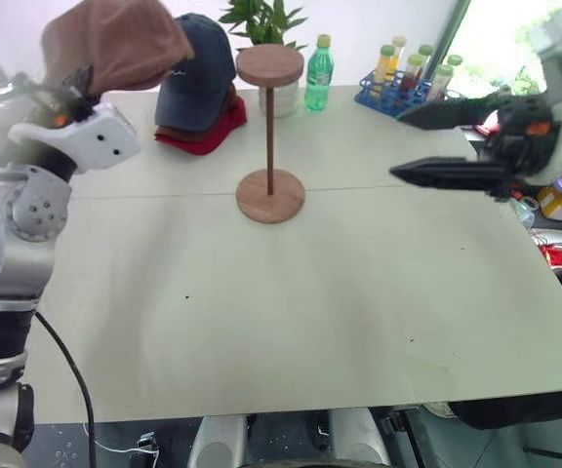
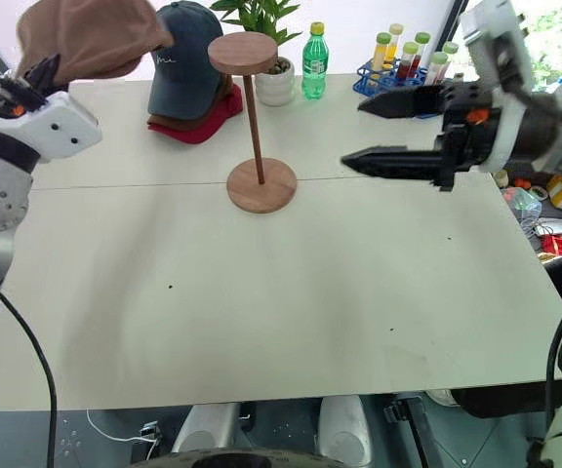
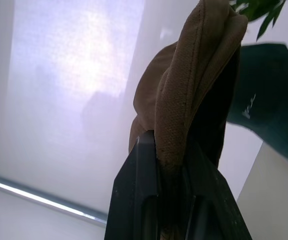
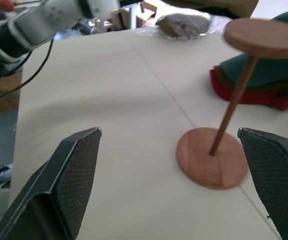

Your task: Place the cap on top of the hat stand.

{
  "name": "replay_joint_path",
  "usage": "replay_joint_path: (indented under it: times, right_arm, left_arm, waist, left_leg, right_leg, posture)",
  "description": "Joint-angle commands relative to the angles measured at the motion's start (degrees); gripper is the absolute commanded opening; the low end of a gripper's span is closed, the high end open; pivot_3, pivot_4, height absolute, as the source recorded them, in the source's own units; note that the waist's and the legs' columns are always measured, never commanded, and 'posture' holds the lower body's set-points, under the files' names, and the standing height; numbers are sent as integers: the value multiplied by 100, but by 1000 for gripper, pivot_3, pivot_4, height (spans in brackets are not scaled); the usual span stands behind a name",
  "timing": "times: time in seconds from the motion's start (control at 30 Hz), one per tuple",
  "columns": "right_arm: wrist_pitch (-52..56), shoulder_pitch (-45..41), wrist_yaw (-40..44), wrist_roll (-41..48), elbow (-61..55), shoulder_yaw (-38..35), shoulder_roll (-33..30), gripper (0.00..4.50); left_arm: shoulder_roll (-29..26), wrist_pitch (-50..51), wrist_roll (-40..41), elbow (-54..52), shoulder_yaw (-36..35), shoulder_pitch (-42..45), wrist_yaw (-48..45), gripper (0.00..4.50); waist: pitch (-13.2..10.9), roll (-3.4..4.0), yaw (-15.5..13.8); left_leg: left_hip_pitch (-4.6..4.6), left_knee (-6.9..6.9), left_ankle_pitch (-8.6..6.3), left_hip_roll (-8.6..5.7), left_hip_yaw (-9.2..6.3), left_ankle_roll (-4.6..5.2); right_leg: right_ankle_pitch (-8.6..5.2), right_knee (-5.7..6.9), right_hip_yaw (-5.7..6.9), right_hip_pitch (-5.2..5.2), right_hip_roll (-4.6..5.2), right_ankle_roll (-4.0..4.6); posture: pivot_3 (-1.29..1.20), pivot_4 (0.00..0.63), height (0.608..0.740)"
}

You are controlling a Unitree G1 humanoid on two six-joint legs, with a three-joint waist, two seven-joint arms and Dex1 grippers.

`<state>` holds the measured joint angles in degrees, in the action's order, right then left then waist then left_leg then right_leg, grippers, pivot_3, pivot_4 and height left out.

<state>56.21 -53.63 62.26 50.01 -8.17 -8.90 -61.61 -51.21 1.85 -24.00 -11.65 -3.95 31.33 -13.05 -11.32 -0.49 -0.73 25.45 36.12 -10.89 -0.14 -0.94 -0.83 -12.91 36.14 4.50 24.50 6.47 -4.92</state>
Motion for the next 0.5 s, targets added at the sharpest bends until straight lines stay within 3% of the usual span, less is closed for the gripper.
replay_joint_path:
  times: [0.03, 0.27, 0.5]
  right_arm:
    - [-171, -256, -39, -173, 247, -160, -55, 4500]
    - [-245, -243, 8, -323, 317, -125, -4, 4500]
    - [-233, -503, -27, -475, 599, -96, 33, 4500]
  left_arm:
    - [131, -15, 171, -888, -222, 334, -153, 17]
    - [417, -164, 6, -1296, -148, 467, -212, 17]
    - [458, -1173, -403, -1561, 250, -358, -224, 17]
  waist:
    - [0, 0, -1]
    - [0, -1, 5]
    - [0, -1, 2]
  left_leg:
    - [0, 1, 0, 0, 1, 0]
    - [-5, 4, 1, -3, 8, 3]
    - [-9, 6, 1, -2, 19, 3]
  right_leg:
    - [0, 0, 0, 0, 0, 0]
    - [4, 4, -8, -3, -2, -7]
    - [6, 5, -22, -3, -5, -10]
  posture:
    - [0, 150, 740]
    - [0, 150, 740]
    - [0, 150, 740]
